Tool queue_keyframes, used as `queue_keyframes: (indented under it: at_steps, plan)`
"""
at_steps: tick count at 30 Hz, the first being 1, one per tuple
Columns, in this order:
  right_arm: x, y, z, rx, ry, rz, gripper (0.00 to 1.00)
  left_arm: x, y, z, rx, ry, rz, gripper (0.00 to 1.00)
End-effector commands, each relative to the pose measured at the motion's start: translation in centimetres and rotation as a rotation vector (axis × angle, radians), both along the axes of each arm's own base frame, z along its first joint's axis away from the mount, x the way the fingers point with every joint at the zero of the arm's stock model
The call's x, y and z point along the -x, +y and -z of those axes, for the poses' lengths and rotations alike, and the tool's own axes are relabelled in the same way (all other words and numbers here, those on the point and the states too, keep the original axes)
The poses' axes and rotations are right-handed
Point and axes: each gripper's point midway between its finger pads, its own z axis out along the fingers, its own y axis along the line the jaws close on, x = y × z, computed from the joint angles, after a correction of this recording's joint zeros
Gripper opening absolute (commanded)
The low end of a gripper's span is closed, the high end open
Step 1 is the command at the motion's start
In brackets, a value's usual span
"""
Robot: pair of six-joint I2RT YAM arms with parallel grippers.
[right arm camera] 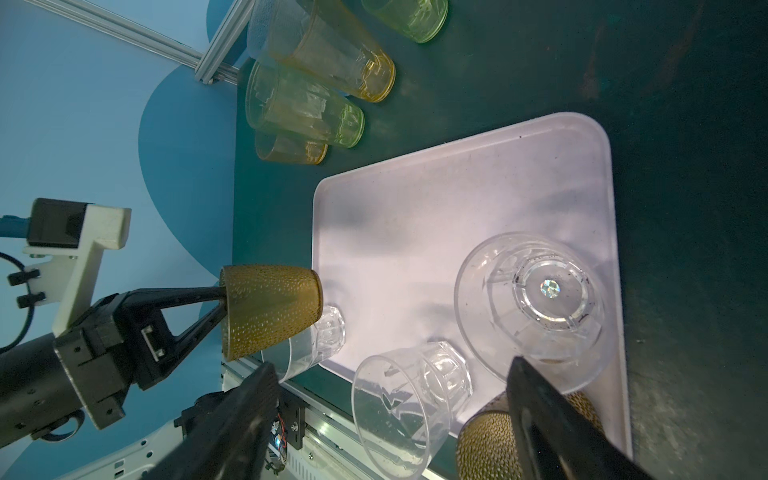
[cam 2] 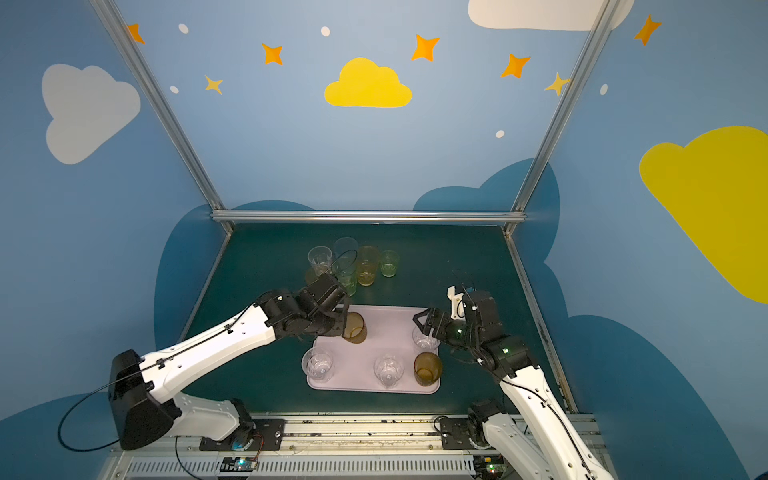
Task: Place the glasses into the tray
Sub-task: 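Carry the amber cup with the left gripper over the tray and lower it, then lower the amber dimpled cup onto the tray near the clear glasses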
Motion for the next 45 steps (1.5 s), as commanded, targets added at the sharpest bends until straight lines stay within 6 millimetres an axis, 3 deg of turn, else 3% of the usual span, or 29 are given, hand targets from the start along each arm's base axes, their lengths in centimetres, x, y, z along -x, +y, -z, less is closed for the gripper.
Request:
queue_keyframes:
  at_steps: [1, 22, 36, 45]
  plan:
    - [0.2, -0.2, 0.3, 0.001, 0.006, 0.009, 0.85, 0.6, -0.3, 0.9, -0.013, 0.02, 0.006, 0.04]
    - [0.4, -0.6, 0.6, 0.003, 0.014, 0.024, 0.85, 4.0, -1.4, 4.7, -0.066, 0.112, 0.058, 0.04]
    - [0.5, -0.7, 0.7, 0.0, 0.019, 0.033, 0.85, 5.1, -4.3, 6.0, -0.08, 0.139, 0.125, 0.04]
    - [0.7, -0.8, 1.0, 0.005, 0.027, 0.036, 0.85, 5.8, -4.4, 7.0, -0.128, 0.164, 0.143, 0.04]
